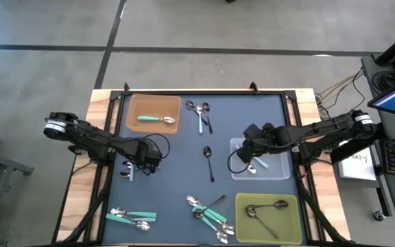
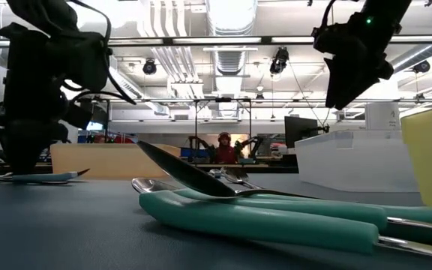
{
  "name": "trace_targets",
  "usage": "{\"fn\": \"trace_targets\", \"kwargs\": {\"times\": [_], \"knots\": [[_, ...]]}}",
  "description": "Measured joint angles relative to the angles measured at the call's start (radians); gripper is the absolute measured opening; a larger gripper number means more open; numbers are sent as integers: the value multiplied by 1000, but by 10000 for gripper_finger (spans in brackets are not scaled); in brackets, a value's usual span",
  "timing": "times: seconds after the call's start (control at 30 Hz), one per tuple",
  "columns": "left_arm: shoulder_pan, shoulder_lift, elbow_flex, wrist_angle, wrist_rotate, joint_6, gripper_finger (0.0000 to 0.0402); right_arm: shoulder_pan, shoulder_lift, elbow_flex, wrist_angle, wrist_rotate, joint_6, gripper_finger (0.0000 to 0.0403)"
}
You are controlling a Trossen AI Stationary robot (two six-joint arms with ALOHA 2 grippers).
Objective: Sort silverware by color (type)
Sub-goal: Put the black spoon into the yellow bin
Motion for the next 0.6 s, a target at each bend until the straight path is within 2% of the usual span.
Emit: {"fn": "trace_targets", "kwargs": {"times": [0.37, 0.6], "knots": [[42, 3, 10, 57, -36, 312, 124, 0, 0, 1, 17, 0, -3, 171], [95, 2, 10, 112, -24, 319, 87, 0, 0, 1, 17, 0, -13, 171]]}}
